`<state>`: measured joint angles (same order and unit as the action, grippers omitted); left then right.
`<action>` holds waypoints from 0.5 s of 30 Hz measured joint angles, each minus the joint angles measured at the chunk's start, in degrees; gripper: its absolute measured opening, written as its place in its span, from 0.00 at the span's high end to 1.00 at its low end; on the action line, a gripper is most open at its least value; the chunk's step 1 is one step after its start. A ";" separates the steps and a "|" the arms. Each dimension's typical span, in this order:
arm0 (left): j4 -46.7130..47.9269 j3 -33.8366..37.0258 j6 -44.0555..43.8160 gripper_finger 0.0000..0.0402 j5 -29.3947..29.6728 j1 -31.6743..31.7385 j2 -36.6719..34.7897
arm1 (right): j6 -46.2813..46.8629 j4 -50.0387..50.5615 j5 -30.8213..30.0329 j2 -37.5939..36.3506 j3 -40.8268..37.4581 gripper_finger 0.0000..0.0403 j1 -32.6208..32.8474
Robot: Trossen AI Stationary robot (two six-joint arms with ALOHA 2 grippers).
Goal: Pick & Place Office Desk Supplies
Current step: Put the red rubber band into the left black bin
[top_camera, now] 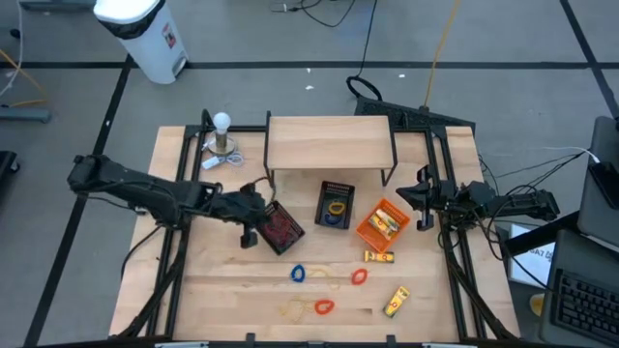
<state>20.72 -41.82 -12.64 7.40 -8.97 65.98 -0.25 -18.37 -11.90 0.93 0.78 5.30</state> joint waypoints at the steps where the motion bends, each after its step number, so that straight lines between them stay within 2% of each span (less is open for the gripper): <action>1: 0.12 0.00 0.02 1.00 0.04 0.03 0.89 | 0.00 0.00 0.00 0.00 0.00 1.00 0.00; 10: 0.50 0.13 0.00 1.00 -0.35 3.92 8.80 | 0.67 0.08 -0.04 0.07 0.01 1.00 -0.01; 15: 0.16 0.04 0.12 1.00 -2.75 5.67 12.57 | 0.66 -0.12 -0.02 0.61 0.00 1.00 -0.02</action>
<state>20.88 -41.78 -12.53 4.65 -3.30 78.54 0.40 -18.49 -11.92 1.54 0.78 5.28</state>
